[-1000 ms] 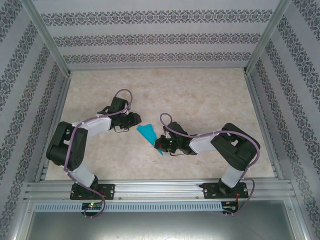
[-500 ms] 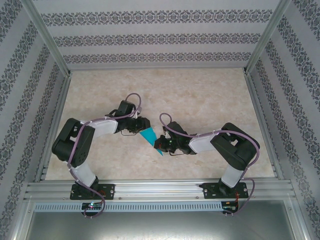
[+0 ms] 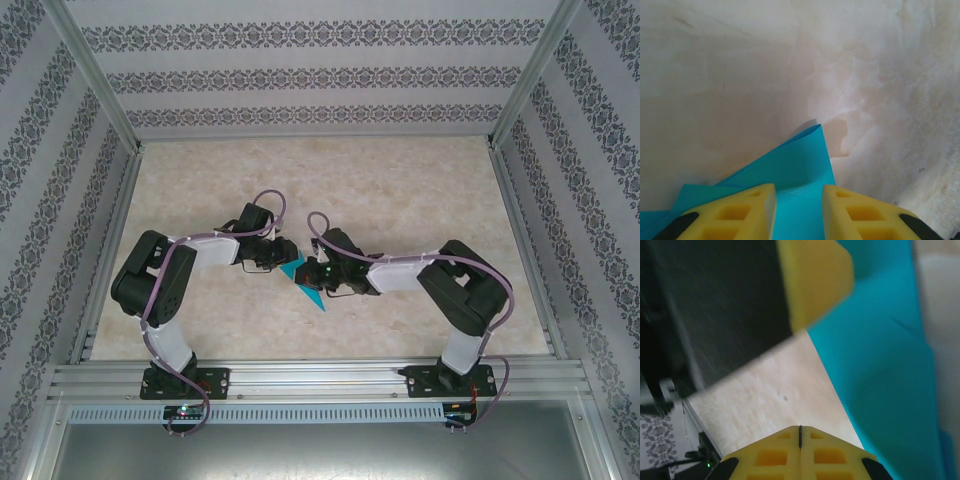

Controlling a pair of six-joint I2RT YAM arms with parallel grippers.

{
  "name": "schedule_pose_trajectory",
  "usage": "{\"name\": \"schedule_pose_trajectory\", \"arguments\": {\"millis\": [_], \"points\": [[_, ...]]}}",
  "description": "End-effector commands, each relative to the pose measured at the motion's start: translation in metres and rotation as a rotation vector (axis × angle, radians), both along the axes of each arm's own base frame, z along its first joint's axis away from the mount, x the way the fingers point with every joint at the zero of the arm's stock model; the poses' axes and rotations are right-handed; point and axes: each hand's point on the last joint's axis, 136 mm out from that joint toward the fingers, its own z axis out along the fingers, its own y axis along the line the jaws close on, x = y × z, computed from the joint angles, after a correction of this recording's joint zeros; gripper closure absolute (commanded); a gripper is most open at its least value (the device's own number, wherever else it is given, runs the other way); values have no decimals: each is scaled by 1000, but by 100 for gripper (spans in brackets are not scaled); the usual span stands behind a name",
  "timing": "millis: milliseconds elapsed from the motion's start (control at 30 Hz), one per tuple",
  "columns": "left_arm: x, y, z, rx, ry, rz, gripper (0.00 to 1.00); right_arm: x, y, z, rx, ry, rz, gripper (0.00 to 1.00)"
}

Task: Fold a paper plane with a square sheet of paper (pick it up from the middle)
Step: Fold the wing for the fifth time at the center of the table.

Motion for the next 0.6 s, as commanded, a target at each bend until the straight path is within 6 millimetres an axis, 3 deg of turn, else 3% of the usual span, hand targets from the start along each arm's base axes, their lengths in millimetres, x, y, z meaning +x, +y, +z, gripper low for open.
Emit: {"name": "schedule_pose_trajectory", "arguments": {"millis": [0,100,200,433,567], "points": [[-13,12,-22,82,64,-8,67,-12,-3,-35,-65,68,19,100],[-13,11,-22,76,66,-9,67,-15,-14,-55,-119,104,-7,100],[-14,12,-24,86,70,-15,68,-22,-21,-60,-130,126,-5,100],[-15,27,-36,118,95,24,69,-34,-22,-32,-59,107,20,100],[-16,31,-38,119,100,30,69,-45,-38,-40,-77,126,-4,99]]}}
